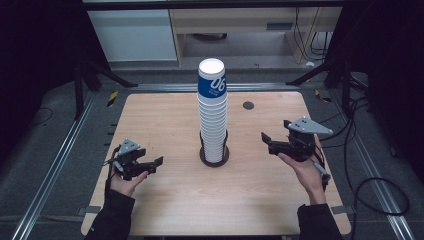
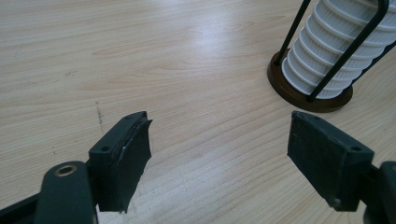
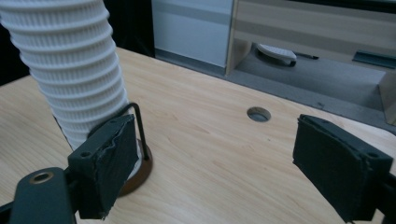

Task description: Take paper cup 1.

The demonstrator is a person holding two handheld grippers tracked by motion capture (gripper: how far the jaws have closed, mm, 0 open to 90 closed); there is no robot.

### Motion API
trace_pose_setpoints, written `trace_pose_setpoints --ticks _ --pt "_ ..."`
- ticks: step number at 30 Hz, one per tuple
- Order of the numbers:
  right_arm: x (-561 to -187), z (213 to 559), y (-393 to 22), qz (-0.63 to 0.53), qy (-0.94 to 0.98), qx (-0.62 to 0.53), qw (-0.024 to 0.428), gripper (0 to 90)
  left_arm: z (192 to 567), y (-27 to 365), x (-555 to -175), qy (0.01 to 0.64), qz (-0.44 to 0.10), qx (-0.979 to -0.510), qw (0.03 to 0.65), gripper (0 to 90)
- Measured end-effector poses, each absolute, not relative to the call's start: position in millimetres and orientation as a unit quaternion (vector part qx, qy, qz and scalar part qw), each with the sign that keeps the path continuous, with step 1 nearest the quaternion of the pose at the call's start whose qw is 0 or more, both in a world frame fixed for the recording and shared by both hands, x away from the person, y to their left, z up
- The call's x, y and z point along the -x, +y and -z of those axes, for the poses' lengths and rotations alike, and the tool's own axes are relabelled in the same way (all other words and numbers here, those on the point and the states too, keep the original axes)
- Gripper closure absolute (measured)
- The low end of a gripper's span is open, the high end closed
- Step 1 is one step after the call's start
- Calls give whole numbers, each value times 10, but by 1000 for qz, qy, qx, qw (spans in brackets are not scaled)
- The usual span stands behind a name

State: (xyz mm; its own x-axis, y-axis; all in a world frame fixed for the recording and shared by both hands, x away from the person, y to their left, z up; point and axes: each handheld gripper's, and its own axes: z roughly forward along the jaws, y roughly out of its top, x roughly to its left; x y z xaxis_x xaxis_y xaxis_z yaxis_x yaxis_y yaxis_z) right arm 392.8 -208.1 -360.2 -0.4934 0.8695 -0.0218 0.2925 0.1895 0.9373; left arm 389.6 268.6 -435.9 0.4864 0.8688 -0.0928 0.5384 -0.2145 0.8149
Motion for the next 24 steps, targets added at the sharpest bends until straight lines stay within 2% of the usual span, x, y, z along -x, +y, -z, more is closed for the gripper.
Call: trace_pose_setpoints --ticks 8,24 --pt "-3923 3378 -1976 -504 705 -392 307 122 4360 2676 -3893 466 -196 -756 417 207" --pt "-4027 2840 -1543 -580 697 -326 269 85 4366 2676 -3901 466 -194 -757 415 207"
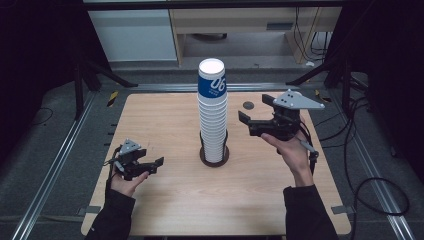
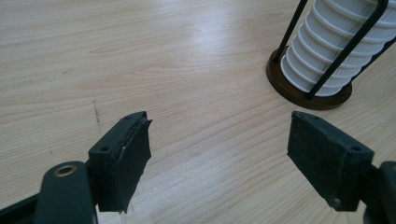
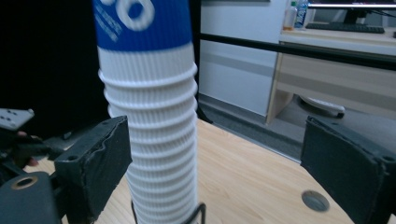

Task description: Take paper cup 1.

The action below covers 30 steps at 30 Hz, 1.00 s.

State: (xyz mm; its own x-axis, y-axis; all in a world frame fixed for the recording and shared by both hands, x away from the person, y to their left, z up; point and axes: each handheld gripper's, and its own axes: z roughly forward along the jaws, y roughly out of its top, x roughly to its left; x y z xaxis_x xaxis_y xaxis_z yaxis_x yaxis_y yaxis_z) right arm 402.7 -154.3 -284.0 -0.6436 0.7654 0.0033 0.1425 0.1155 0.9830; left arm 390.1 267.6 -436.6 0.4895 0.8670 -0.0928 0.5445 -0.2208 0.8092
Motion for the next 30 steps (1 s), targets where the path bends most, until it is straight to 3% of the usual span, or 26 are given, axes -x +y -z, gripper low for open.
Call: trace_pose_setpoints --ticks 14,30 --pt "-4212 2528 -1144 -620 688 -294 236 72 4399 2653 -3912 464 -195 -762 407 210" --pt "-4522 2543 -670 -604 704 -291 234 77 4416 2628 -3910 463 -191 -763 409 210"
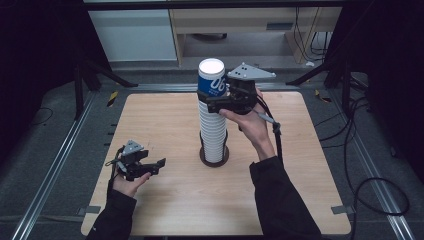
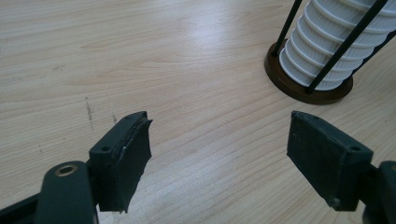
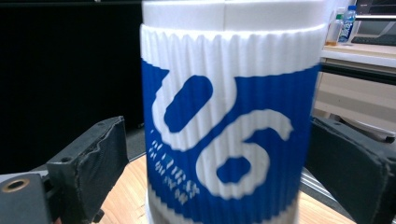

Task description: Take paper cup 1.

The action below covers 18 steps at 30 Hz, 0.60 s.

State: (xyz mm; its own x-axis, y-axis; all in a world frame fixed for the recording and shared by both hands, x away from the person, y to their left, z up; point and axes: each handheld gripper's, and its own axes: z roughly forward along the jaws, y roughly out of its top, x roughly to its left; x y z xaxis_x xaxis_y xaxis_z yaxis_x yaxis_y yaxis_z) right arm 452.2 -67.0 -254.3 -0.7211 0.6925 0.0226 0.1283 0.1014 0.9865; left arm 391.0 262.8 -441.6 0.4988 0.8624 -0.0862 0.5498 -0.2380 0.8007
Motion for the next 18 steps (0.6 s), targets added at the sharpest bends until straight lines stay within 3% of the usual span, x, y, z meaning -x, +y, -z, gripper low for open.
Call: trace_pose_setpoints --ticks 18 --pt "-4620 2609 -567 -601 700 -305 236 185 4441 2601 -3922 460 -184 -766 408 209"
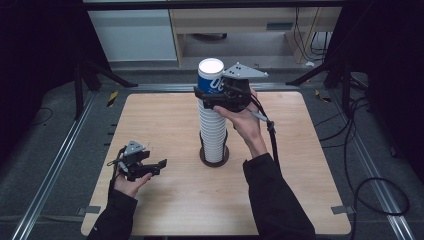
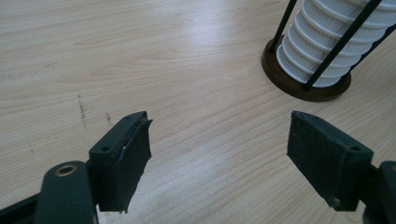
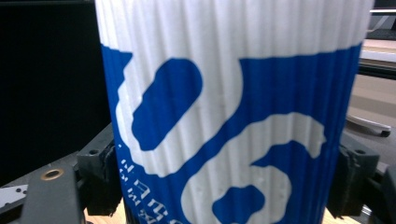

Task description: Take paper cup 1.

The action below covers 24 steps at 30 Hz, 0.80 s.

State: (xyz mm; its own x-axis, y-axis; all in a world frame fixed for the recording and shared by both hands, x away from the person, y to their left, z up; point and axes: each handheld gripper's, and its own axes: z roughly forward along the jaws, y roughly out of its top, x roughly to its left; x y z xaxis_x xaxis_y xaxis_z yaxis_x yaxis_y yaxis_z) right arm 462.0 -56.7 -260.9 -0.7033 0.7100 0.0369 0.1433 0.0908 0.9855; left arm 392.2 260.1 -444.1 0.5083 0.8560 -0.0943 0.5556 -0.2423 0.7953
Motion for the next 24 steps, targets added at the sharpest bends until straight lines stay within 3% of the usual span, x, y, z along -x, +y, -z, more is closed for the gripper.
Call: trace_pose_setpoints --ticks 24 --pt "-4581 2389 -583 -623 685 -286 246 206 4449 2612 -3924 464 -180 -764 410 209"
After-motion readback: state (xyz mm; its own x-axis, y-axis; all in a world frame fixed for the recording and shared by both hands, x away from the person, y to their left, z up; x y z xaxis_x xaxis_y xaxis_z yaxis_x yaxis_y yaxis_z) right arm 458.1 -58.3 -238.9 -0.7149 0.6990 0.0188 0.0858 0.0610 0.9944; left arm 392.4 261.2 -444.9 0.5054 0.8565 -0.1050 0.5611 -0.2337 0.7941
